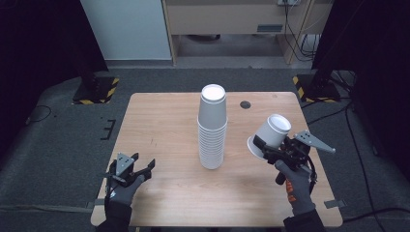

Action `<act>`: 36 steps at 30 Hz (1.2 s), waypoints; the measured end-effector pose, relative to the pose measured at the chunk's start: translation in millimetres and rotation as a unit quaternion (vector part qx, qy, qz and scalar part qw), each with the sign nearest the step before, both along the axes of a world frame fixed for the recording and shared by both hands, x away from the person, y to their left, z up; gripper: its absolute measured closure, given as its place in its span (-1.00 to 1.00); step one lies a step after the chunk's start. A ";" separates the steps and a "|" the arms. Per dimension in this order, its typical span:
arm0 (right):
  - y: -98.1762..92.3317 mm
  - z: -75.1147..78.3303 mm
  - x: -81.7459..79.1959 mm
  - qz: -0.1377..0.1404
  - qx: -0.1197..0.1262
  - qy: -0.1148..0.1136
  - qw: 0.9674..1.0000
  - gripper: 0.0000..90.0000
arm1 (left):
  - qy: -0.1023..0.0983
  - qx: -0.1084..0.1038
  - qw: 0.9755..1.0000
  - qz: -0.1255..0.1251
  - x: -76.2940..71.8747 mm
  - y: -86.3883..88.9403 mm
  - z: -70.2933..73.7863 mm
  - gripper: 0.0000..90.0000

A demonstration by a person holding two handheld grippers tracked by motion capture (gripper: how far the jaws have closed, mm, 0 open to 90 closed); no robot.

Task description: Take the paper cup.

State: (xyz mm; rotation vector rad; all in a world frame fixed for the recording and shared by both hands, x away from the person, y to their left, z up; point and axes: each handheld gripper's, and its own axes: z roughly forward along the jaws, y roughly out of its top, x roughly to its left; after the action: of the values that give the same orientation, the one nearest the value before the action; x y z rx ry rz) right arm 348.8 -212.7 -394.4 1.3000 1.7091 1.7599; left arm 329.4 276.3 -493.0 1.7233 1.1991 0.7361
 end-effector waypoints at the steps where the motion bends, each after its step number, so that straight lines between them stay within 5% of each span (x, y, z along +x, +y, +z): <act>1: -0.9 -2.5 -0.3 0.000 -0.001 0.002 1.000 -0.67 | 0.000 -0.001 1.000 -0.001 -0.2 -0.5 0.2 -0.40; 20: -13.5 -24.9 -6.0 -0.008 0.037 0.037 0.999 -0.67 | -0.017 -0.007 0.999 -0.030 -3.2 -15.2 6.4 -0.40; 36: -10.1 -31.9 -7.6 -0.019 0.068 0.044 0.997 -0.67 | -0.030 -0.007 0.998 -0.057 -6.5 -31.3 10.9 -0.40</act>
State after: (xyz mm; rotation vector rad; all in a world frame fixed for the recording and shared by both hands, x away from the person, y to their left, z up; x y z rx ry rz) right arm 341.2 -222.8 -426.3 1.4770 1.6239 1.8508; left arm 322.9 245.0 -482.1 1.7308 1.0523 0.7046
